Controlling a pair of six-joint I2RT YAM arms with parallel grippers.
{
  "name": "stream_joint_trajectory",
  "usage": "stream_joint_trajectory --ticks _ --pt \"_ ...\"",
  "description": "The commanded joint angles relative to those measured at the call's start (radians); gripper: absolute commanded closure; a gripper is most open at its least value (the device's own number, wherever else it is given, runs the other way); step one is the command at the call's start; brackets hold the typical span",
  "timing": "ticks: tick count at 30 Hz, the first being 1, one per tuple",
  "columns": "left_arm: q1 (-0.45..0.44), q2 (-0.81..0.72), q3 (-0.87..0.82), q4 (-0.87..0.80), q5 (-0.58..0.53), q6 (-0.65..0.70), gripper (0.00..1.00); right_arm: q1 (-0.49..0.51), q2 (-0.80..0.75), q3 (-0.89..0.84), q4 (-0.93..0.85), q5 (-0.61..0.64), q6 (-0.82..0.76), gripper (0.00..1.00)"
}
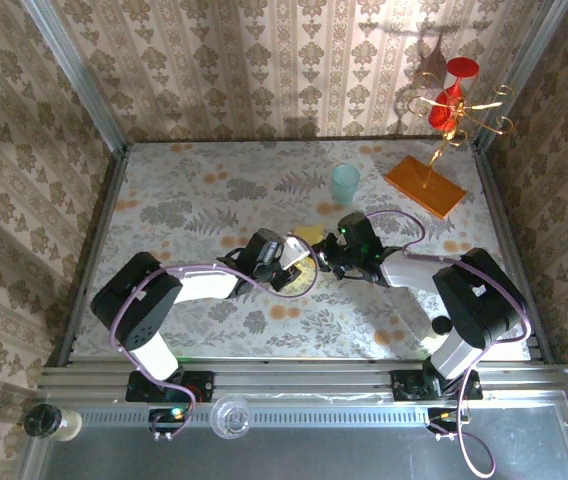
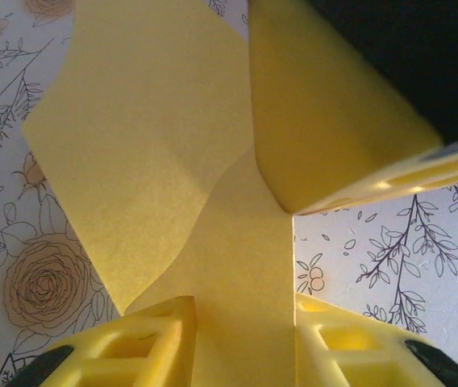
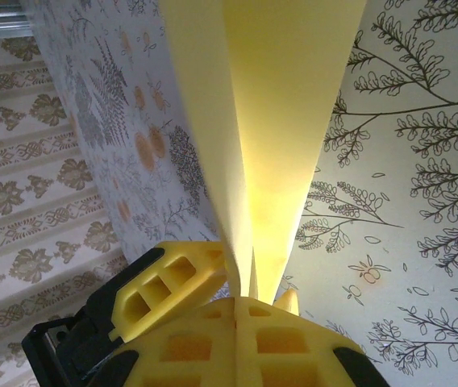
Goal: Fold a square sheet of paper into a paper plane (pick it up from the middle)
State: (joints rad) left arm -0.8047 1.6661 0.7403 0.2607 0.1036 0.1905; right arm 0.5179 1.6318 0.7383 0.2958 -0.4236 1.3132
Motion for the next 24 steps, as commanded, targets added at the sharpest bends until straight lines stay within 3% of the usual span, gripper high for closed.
stream_joint_trajectory --ticks 1,6,10,16,24 --pt "-0.008 0.016 0.014 0.007 -0.009 0.023 0.69 0.004 0.002 0.019 -0.007 -0.010 0.009 0.98" --pt "-0.008 0.017 0.013 0.003 -0.016 0.030 0.76 0.003 0.004 0.017 -0.006 -0.009 0.012 0.94" --pt "-0.007 0.022 0.011 0.007 -0.002 0.021 0.82 -0.014 -0.011 -0.003 -0.011 -0.003 0.013 0.73" --pt "-0.001 0.028 -0.008 0.036 0.046 -0.040 0.87 -0.066 -0.098 -0.066 -0.029 0.039 -0.015 0.52" --pt "0.029 0.037 -0.038 0.082 0.164 -0.168 0.88 -0.104 -0.187 -0.089 -0.160 0.130 -0.094 0.43"
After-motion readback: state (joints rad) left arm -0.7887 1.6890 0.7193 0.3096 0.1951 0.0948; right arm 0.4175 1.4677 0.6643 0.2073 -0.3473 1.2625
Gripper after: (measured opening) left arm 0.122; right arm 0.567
